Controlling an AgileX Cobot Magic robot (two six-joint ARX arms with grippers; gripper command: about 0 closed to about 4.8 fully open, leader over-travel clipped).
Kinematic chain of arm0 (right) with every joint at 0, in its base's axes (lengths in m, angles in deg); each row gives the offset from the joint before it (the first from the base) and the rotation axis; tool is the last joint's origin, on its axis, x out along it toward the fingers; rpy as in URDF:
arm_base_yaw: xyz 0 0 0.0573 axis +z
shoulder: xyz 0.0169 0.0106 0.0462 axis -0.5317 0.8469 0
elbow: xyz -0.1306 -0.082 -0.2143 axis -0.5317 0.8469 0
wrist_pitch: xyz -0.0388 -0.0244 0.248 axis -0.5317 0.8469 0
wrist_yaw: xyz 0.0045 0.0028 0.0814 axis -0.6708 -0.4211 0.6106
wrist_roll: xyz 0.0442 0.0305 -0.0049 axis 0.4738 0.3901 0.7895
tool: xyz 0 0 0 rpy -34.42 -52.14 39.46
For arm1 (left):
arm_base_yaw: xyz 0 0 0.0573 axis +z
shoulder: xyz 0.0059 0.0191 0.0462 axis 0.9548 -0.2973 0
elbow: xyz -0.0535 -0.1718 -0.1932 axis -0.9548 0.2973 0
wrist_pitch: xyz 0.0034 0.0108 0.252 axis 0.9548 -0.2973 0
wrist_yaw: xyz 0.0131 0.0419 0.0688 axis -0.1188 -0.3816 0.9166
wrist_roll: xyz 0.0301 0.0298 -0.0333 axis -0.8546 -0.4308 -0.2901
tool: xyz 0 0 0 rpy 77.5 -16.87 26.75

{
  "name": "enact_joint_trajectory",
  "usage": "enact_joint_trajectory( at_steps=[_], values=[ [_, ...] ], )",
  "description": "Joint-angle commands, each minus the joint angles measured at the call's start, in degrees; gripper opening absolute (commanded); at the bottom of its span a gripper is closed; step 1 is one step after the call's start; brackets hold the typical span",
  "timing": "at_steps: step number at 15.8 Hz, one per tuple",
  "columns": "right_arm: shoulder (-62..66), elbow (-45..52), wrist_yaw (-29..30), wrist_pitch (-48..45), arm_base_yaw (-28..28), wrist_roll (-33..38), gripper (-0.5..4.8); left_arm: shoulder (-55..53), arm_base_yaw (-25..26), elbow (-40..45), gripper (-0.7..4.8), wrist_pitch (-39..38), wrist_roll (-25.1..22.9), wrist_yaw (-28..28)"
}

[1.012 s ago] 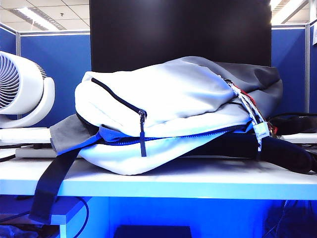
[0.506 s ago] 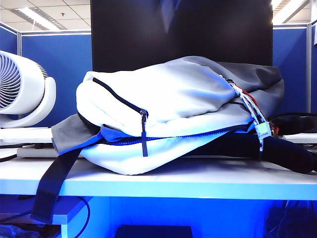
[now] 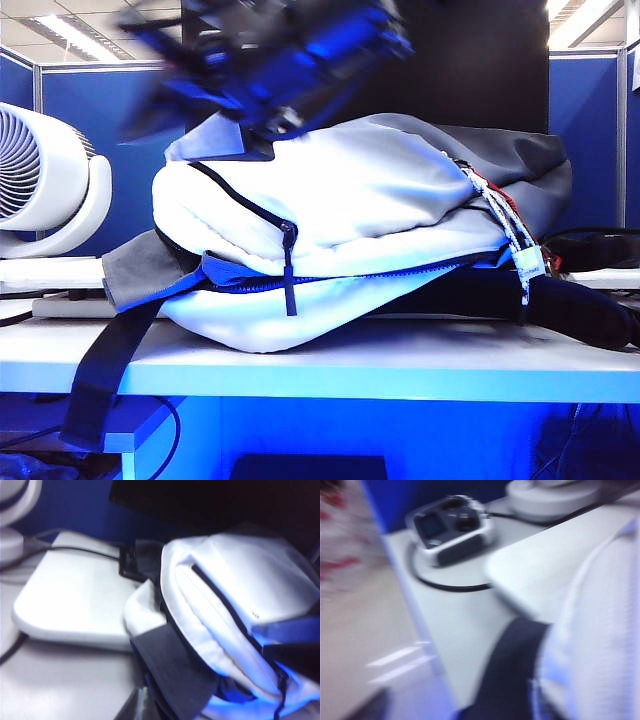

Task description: Take the gray clothes out of the backpack.

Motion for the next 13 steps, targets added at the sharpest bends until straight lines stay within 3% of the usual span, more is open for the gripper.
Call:
enact_joint_trajectory(
  at_steps=[1,3,9,10,11,12,13],
  values=[
    [0.2,-0.4,-20.8,-2.0,2.8,-13.0,4.79,0.1,-2.2,0.0,-0.04,-0.5,0.2,-0.8],
    [1.6,-0.4,-23.7,-3.4,2.6,-17.8,4.79,0.1,-4.2,0.0,-0.04,-0.6,0.2,-0.8],
    [7.0,-0.5,-29.7,-4.7,-0.6,-18.0,4.79,0.1,-4.8,0.0,-0.04,-0.4,0.9,-1.1],
    [7.9,-0.6,-29.8,-5.4,-1.4,-18.0,4.48,0.1,-4.8,0.0,-0.04,-0.3,1.0,-1.2],
    [8.9,-0.6,-29.6,-6.0,-2.2,-18.0,3.7,0.1,-4.8,0.0,-0.04,-0.3,1.1,-1.2],
    [9.7,-0.7,-29.5,-6.6,-3.0,-18.0,2.78,0.1,-4.9,0.0,-0.04,-0.2,1.1,-1.3],
    [10.7,-0.7,-29.1,-7.2,-4.1,-18.0,1.44,0.1,-4.9,0.0,-0.04,0.1,1.1,-1.7]
  ],
)
